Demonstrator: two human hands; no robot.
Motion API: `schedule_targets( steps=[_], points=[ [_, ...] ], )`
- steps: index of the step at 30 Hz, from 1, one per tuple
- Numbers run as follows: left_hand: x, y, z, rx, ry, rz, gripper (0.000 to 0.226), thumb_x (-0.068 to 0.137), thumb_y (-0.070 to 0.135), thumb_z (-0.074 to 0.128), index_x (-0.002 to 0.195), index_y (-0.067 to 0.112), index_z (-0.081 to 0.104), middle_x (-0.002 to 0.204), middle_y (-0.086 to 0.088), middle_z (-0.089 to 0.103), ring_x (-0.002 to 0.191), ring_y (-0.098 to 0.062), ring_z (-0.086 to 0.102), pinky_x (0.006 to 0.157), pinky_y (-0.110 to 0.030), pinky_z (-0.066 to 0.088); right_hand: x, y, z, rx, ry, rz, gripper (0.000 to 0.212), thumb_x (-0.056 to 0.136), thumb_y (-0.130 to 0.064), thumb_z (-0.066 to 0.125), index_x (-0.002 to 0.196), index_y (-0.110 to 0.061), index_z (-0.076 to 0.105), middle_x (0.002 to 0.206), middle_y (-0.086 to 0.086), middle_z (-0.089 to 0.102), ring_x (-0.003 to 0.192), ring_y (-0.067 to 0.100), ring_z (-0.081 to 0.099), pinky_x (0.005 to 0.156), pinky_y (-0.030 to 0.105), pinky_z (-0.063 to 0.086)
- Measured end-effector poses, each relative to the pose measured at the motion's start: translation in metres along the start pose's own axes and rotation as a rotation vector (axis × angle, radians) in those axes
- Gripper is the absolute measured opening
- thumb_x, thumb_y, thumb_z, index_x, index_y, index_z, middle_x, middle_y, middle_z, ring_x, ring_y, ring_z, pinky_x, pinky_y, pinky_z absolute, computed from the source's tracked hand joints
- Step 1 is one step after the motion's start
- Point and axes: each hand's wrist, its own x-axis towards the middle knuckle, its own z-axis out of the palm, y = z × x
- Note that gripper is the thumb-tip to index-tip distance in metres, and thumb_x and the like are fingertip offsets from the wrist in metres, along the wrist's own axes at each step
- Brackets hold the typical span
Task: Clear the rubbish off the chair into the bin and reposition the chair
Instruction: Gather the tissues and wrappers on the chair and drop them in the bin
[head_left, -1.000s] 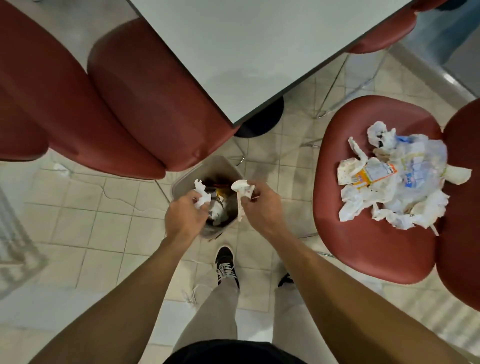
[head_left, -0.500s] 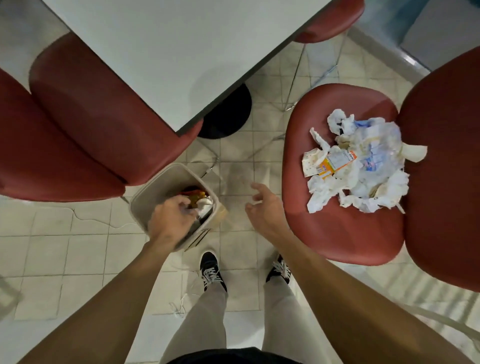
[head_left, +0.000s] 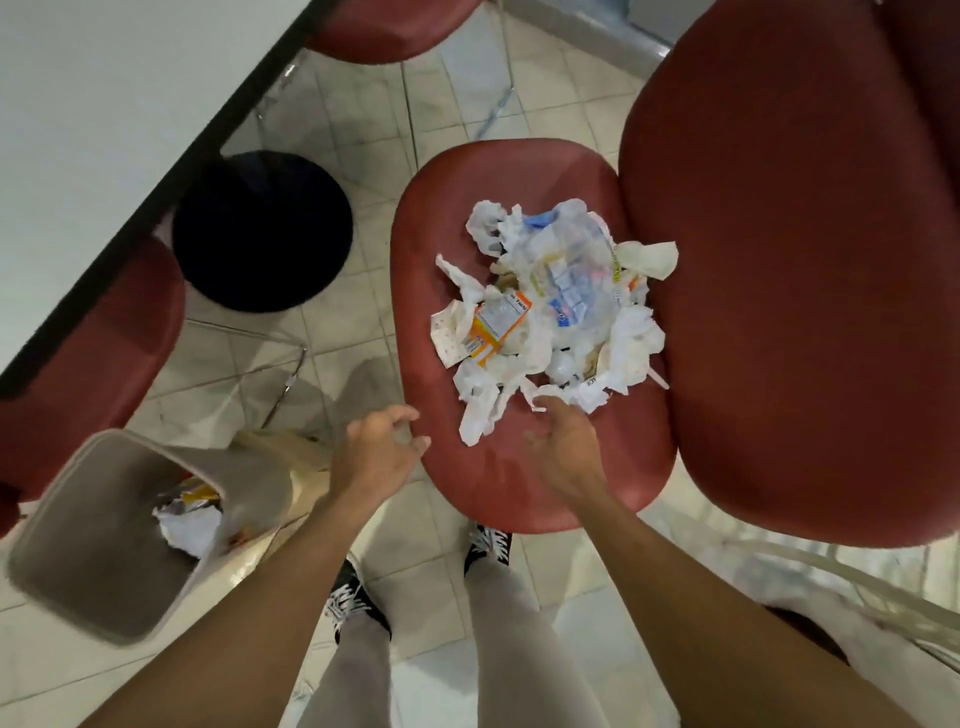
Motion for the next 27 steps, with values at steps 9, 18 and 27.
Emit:
schedule_targets(
  steps=[9, 18, 27],
  points=[
    [0.058, 0.038, 0.087, 0.089, -0.041, 0.174, 0.058, 0.080, 0.027, 0.071, 0.133, 0.028, 0.048, 0.129, 0.005, 0.048, 0.114, -0.017, 0.053, 0.084, -0.034, 0.047, 0.068, 0.049, 0.010, -0.194, -0.161, -0.044, 0.058, 0.091, -0.025, 0.052, 0.146, -0.029, 0.033, 0.124, 0.006, 0.050, 0.113, 0.027, 0.053, 0.096, 0.041, 0.046],
    [0.089, 0.034, 0.116, 0.076, -0.075, 0.183, 0.052, 0.081, 0.025, 0.069, 0.130, 0.030, 0.053, 0.113, -0.003, 0.051, 0.103, -0.021, 0.056, 0.079, -0.033, 0.047, 0.102, 0.059, 0.048, -0.242, -0.081, 0.107, 0.037, 0.094, -0.027, 0.049, 0.131, -0.022, 0.044, 0.119, 0.006, 0.060, 0.107, 0.028, 0.057, 0.084, 0.041, 0.049],
    [0.079, 0.027, 0.101, -0.040, 0.063, 0.159, 0.021, 0.083, 0.010, 0.064, 0.102, 0.015, 0.071, 0.094, -0.009, 0.067, 0.081, -0.025, 0.061, 0.075, -0.032, 0.048, 0.083, 0.053, 0.039, -0.240, 0.005, 0.097, 0.014, 0.094, -0.023, 0.045, 0.091, -0.020, 0.058, 0.086, 0.000, 0.065, 0.078, 0.024, 0.059, 0.069, 0.033, 0.047]
  ],
)
